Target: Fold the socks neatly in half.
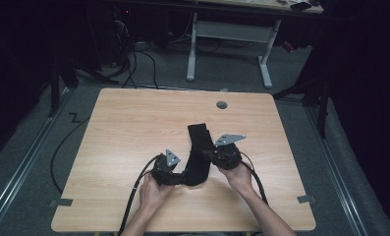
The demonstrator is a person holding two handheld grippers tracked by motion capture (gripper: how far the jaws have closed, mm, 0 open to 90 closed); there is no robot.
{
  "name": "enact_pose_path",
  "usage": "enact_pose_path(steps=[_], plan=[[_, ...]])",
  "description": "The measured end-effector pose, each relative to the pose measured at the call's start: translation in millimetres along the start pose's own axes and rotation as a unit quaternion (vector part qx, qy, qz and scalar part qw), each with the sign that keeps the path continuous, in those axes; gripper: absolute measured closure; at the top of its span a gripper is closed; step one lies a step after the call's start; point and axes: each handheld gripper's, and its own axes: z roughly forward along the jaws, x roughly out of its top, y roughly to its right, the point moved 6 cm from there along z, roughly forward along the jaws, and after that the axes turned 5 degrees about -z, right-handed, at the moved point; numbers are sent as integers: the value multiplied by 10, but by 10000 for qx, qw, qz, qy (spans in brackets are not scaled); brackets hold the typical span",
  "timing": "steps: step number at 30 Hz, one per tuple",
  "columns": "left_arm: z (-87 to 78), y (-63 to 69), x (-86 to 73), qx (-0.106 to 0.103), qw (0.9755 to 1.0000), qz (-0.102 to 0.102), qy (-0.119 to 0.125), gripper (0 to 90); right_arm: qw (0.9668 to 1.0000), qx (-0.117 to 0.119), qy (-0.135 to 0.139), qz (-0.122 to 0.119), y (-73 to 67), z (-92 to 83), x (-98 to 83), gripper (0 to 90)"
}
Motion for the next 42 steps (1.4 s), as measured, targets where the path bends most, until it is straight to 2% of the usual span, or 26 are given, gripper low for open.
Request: enact_pose_path(steps=[2,6,7,9,10,11,12,15,16,19,21,23,26,27,28,30,32,33,34,37,38,39,42], plan=[[-1,-2,-5,-8,10000,-17,9,273,10000,79,7,26,-17,-24,11,875],[0,-4,-6,-25,10000,-27,16,272,10000,38,-12,6,-6,-21,8,874],[0,-5,-6,-28,10000,-28,17,273,9999,-45,-5,113,65,15,9,873],[1,-6,-6,-34,10000,-31,15,273,9997,-139,-57,184,150,67,11,872],[1,-7,-6,-37,10000,-35,16,273,9994,-268,-109,207,214,113,17,871],[1,-7,-6,-37,10000,-35,16,272,9994,-268,-109,207,214,113,17,871],[2,-9,-6,-50,10000,-42,12,272,9984,-473,-219,202,311,194,25,868],[2,-8,-6,-44,10000,-46,15,273,9973,-596,-378,180,387,287,19,866],[1,-7,-6,-39,10000,-46,13,272,9960,-681,-555,159,426,395,-6,852],[0,-5,-7,-28,10000,-43,8,273,9953,-702,-636,222,451,462,-40,803],[-1,-1,-6,-17,10000,-46,10,275,9940,-688,-673,511,490,498,-98,722],[-3,4,-9,-38,10000,-73,-15,275,9946,-709,-533,531,489,448,-88,698],[-3,16,-10,-39,9999,-98,-20,276,9958,-737,-176,506,436,295,-36,701],[-3,16,-10,-39,9999,-98,-20,276,9958,-737,-176,506,436,295,-36,701],[0,22,-10,-45,9999,-121,-15,276,9970,-676,43,364,334,167,-10,736],[1,25,-11,-47,9999,-136,-10,276,9979,-579,109,251,240,127,-14,762],[1,27,-11,-40,9999,-140,-4,276,9986,-502,92,101,146,136,-46,784],[1,27,-11,-40,9999,-140,-4,277,9986,-502,92,101,146,136,-46,784],[2,29,-10,-38,9999,-146,-1,276,9986,-521,-74,-42,98,214,-93,784],[2,29,-11,-33,9999,-149,-3,277,9983,-554,-164,20,121,298,-120,746],[1,31,-11,-24,9999,-155,0,277,9979,-567,-247,172,173,392,-137,725],[1,32,-12,-22,9999,-158,2,276,9978,-560,-287,197,182,419,-142,726],[2,34,-11,-20,9999,-166,1,277,9977,-522,-394,200,180,502,-165,791]])
